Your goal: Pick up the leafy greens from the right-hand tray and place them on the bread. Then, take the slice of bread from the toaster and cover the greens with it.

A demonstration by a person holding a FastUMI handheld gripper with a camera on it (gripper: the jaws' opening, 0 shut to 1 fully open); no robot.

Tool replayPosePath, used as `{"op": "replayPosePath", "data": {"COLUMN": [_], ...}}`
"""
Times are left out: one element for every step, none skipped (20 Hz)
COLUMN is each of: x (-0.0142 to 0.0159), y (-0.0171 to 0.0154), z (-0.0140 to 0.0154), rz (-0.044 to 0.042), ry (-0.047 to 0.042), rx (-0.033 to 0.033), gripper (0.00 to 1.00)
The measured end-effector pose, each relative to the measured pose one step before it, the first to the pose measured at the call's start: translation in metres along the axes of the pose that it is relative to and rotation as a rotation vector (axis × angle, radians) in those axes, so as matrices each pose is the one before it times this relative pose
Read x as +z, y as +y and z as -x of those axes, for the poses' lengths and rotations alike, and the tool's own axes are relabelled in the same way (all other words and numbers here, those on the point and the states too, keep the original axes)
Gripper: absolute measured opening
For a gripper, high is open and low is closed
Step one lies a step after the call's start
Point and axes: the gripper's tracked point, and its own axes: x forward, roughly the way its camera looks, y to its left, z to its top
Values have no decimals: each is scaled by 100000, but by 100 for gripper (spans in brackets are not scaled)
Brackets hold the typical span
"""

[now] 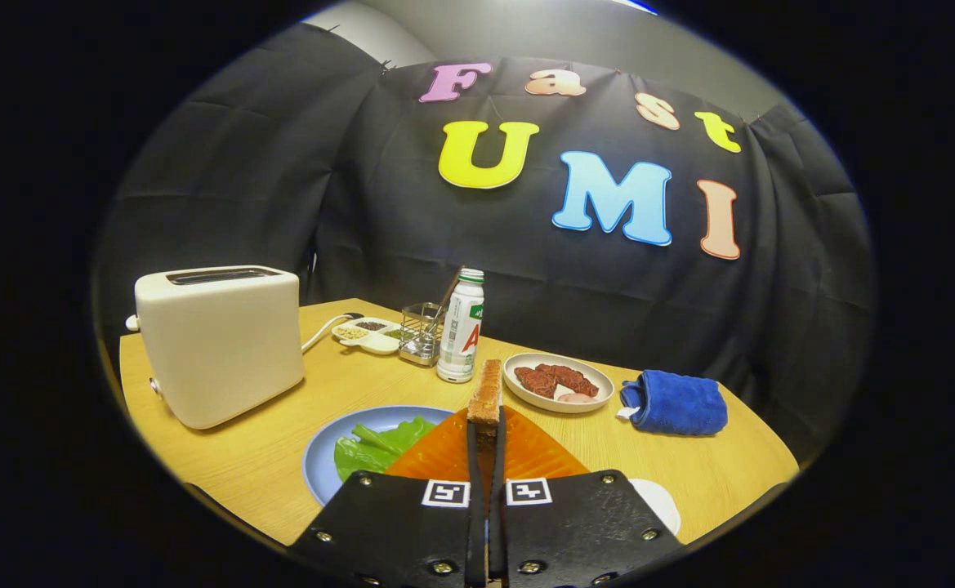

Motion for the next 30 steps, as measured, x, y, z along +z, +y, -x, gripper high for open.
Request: {"op": "replayPosePath", "data": {"x": [-199, -153, -33, -25, -13, -257, -143, -96, -123, -270, -197, -240, -165, -205, -206, -227, -185, -209, -202, -383, -427, -777, -614, -437, -211, -366, -190, -70, -35, -121], "y": [353, 338, 373, 268, 311, 363, 457, 447, 429, 414, 461, 423, 315, 281, 221, 283, 209, 119, 161, 209, 253, 349, 229, 167, 129, 105, 71, 2, 38, -16], "z": [87, 7, 27, -7, 14, 54, -27, -26, -5, -91, -126, -126, -26, 52, -101, -58, -161, -95, -52, -148, -10, -184, -117, -7, 16, -180, -15, 51, 64, -153], "rz": [-478, -212, 0, 595, 672, 372, 105, -236, -568, -995, -1436, -1456, -1236, -1314, -1345, -1371, -1049, -649, -537, -596, -632, -682, -925, -367, 146, 170, 215, 145, 47, -440], "ry": [563, 533, 192, 56, 124, 473, 529, 435, 691, 884, 1143, 1140, 1144, 997, 1186, 1150, 1107, 859, 891, 1395, 1614, 2327, 2042, 1188, 712, 1288, 982, 460, 395, 397], "rx": [882, 835, 791, 463, 542, 852, 1101, 1301, 1352, 1567, 1591, 1535, 1077, 1073, 1082, 1102, 964, 723, 646, 776, 1019, 1324, 1232, 575, -11, -38, -160, -255, 87, 269], "gripper": [2, 2, 2, 2, 2, 2, 2, 2, 2, 2, 2, 2, 2, 2, 2, 2, 2, 2, 2, 2, 2, 2, 2, 2, 2, 2, 2, 2, 2, 2]}}
